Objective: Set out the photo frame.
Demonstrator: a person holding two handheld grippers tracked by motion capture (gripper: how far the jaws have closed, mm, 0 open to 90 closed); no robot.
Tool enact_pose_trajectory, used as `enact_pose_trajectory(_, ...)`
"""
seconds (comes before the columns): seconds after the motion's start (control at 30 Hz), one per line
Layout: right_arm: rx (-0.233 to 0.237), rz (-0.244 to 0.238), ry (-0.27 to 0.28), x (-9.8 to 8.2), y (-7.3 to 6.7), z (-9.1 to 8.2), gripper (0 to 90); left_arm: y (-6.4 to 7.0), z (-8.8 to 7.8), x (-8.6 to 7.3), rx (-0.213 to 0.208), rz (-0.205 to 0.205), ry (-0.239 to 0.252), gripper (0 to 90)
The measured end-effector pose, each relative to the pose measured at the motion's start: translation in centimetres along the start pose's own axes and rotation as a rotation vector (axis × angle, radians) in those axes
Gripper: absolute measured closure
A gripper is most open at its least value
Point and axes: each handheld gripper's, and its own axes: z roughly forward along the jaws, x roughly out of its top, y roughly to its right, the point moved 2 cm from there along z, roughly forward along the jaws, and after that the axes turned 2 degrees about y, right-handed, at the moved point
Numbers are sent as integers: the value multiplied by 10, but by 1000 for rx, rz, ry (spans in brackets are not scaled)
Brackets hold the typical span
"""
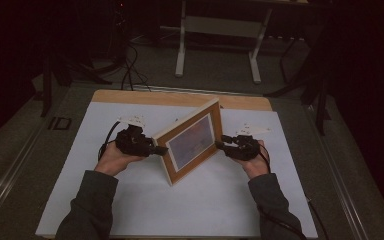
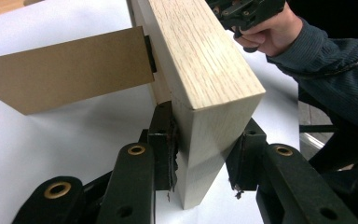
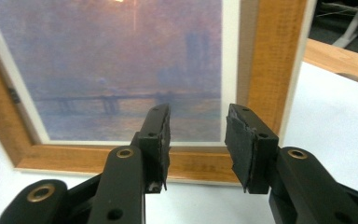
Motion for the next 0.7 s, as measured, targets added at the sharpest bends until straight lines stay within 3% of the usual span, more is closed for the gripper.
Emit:
enact_pose_trajectory(0.3,-37,11,-2,4,13,7,584,10,0,-3,110,-15,40,649)
enact_pose_trajectory(0.53,-56,27,28,12,25,13,554,25,1,-11,269,-17,78,615)
enact_pose_trajectory(0.7,-58,28,46,21,30,18,505,38,1,-16,337,-19,97,630)
